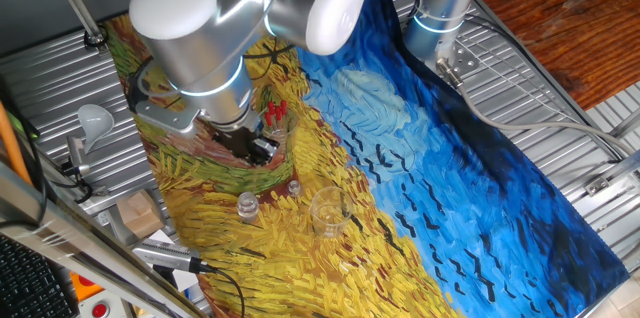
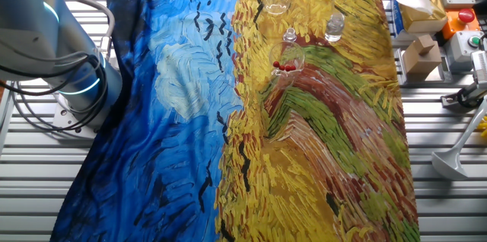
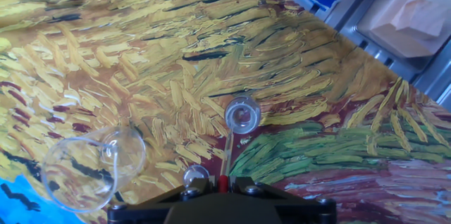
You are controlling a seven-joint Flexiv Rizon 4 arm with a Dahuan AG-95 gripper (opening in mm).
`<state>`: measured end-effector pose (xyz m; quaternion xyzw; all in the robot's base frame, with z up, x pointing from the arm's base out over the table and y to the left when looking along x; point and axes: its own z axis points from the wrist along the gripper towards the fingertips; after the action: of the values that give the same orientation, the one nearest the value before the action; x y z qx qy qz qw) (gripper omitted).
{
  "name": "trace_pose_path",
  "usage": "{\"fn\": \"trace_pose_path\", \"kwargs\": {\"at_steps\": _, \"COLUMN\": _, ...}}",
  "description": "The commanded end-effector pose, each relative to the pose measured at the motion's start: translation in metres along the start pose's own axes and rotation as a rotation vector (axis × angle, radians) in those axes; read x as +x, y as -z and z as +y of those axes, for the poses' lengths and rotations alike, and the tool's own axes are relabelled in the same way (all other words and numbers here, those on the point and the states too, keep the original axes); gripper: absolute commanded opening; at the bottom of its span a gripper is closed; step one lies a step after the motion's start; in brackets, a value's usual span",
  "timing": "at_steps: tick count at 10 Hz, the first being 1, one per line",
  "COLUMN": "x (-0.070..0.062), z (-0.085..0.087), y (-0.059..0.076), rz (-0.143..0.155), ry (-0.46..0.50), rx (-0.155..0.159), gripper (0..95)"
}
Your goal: Transfer liquid using a dropper
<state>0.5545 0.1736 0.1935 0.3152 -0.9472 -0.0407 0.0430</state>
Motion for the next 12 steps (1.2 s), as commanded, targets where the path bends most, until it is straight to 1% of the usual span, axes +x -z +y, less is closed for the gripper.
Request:
{"fn": "trace_pose_path", "kwargs": {"at_steps": 1, "x": 0.003, "z": -0.001, "y": 0.003, "rz": 0.0, "ry": 0.002, "rx": -0.004, "gripper": 0.0}}
{"fn": "trace_pose_path", "kwargs": {"at_steps": 4, "x": 0.006, "z": 0.003, "y": 0.008, "rz": 0.0, "ry": 0.003, "rx": -0.008, "gripper": 0.0}}
{"fn": "trace_pose_path", "kwargs": {"at_steps": 7, "x": 0.009, "z": 0.011, "y": 0.014, "rz": 0.002, "ry": 0.002, "rx": -0.01, "gripper": 0.0}}
{"fn": "trace_pose_path", "kwargs": {"at_steps": 8, "x": 0.012, "z": 0.014, "y": 0.016, "rz": -0.002, "ry": 0.004, "rx": -0.016, "gripper": 0.0}}
{"fn": "trace_pose_path", "kwargs": {"at_steps": 9, "x": 0.015, "z": 0.016, "y": 0.015, "rz": -0.002, "ry": 0.004, "rx": -0.015, "gripper": 0.0}}
{"fn": "trace_pose_path", "kwargs": {"at_steps": 11, "x": 0.024, "z": 0.016, "y": 0.011, "rz": -0.012, "ry": 0.013, "rx": -0.028, "gripper": 0.0}}
{"fn": "trace_pose_path", "kwargs": {"at_steps": 12, "x": 0.028, "z": 0.019, "y": 0.01, "rz": -0.013, "ry": 0.006, "rx": -0.029, "gripper": 0.0}}
